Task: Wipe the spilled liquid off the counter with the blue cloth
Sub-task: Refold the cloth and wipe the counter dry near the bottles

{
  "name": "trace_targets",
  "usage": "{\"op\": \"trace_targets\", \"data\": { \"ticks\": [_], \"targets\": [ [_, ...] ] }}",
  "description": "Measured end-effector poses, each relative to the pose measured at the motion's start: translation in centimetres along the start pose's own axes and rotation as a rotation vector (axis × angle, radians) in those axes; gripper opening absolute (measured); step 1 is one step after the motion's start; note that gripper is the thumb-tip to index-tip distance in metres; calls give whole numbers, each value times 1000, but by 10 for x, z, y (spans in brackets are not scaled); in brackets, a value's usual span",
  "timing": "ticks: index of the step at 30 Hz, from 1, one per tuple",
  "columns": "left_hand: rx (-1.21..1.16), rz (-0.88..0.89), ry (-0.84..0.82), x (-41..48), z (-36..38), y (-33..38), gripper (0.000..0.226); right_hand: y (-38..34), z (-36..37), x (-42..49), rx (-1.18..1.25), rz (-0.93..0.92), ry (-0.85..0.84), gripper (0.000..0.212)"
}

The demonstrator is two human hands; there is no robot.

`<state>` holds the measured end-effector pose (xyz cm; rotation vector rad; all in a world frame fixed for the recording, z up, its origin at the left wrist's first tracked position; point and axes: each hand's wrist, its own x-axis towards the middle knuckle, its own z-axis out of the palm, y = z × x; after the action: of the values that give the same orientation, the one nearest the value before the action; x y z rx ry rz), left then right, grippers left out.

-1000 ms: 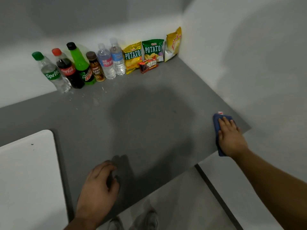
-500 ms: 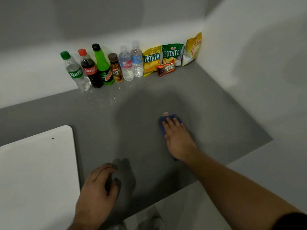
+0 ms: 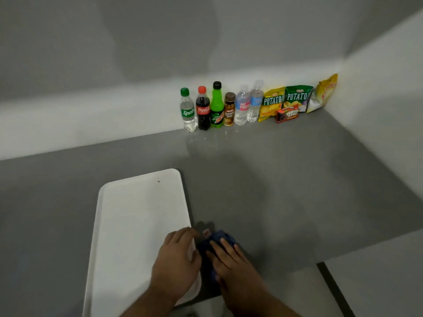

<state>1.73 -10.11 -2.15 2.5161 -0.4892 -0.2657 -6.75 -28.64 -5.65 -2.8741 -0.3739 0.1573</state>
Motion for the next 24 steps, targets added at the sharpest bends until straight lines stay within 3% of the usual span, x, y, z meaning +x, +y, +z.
{"op": "trace_targets", "data": {
  "ticks": [2, 4, 6, 8, 14, 17, 19, 24],
  "targets": [
    [27, 56, -54, 3, -2, -3, 51, -5, -1, -15, 190, 60, 86, 68],
    [62, 126, -116, 9, 0, -1, 52, -6, -4, -33, 389, 285, 202, 68],
    [105, 186, -184, 15, 4, 6, 51, -10, -8, -47, 386, 532, 221, 69],
    [176, 227, -243, 20, 9, 15, 50, -14, -11, -55, 384, 661, 194, 66],
    [351, 237, -365, 31, 13, 35, 29, -30, -21, -59, 427, 784, 76, 21],
    [419, 251, -443, 38, 11, 40, 28, -29, -28, -58, 461, 836, 9, 17],
    [339, 249, -455, 40, 6, 43, 27, -23, -32, -58, 475, 815, 26, 20],
    [-131, 156, -483, 33, -27, 40, 10, -4, -43, -54, 630, 722, 96, 18]
  ]
}}
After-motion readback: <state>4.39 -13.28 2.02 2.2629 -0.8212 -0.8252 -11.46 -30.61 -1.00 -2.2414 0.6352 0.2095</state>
